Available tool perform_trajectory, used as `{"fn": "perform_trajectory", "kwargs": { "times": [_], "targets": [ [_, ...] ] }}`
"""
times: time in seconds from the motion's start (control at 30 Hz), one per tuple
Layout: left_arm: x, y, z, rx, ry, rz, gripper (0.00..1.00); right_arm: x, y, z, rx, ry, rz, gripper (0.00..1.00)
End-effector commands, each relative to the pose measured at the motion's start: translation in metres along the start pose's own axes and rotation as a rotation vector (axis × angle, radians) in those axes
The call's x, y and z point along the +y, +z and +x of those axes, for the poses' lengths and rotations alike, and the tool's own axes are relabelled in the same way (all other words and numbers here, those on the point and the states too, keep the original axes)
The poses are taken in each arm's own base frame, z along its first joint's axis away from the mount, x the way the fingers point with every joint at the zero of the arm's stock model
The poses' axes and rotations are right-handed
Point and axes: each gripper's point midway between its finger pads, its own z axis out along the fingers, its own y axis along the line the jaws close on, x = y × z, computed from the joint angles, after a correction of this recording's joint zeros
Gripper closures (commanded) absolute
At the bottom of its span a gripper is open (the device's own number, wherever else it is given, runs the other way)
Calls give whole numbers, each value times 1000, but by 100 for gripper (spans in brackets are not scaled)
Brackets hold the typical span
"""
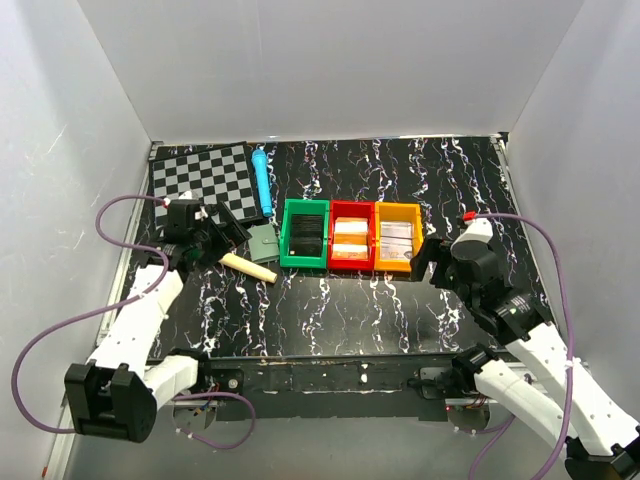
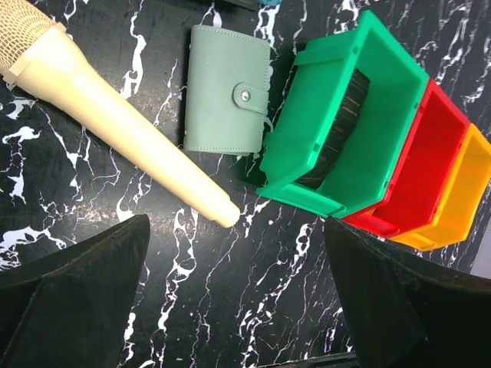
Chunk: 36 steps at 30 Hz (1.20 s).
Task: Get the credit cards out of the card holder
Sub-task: Pick up the card holder from the center of the board.
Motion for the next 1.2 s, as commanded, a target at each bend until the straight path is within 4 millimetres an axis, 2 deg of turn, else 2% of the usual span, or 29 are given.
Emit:
{"fn": "perform_trajectory", "kwargs": {
  "times": [0.0,0.17,0.37,0.5,0.83,0.93,1.07,1.17],
  "targets": [
    [-7,-20,1,-33,30,61,2,4,-2,9,11,36,-35,2],
    [-1,-28,3,-63,61,62,2,9,-7,8,12,1,-82,2],
    [9,-26,17,-39,112,64,2,3,-13,4,6,-37,-60,2],
    [17,-34,6,-131,105,28,2,0,-18,2,8,-56,-55,2],
    [18,-32,10,-125,96,16,2,15,-5,24,94,-44,-120,2],
    [12,-26,7,-114,85,28,2,24,-3,26,119,-52,-156,3],
    [-4,-3,2,-78,29,63,2,30,-2,23,127,-64,-176,5],
    [-12,24,3,-11,8,72,12,32,-5,19,125,-64,-181,5]
  ]
}}
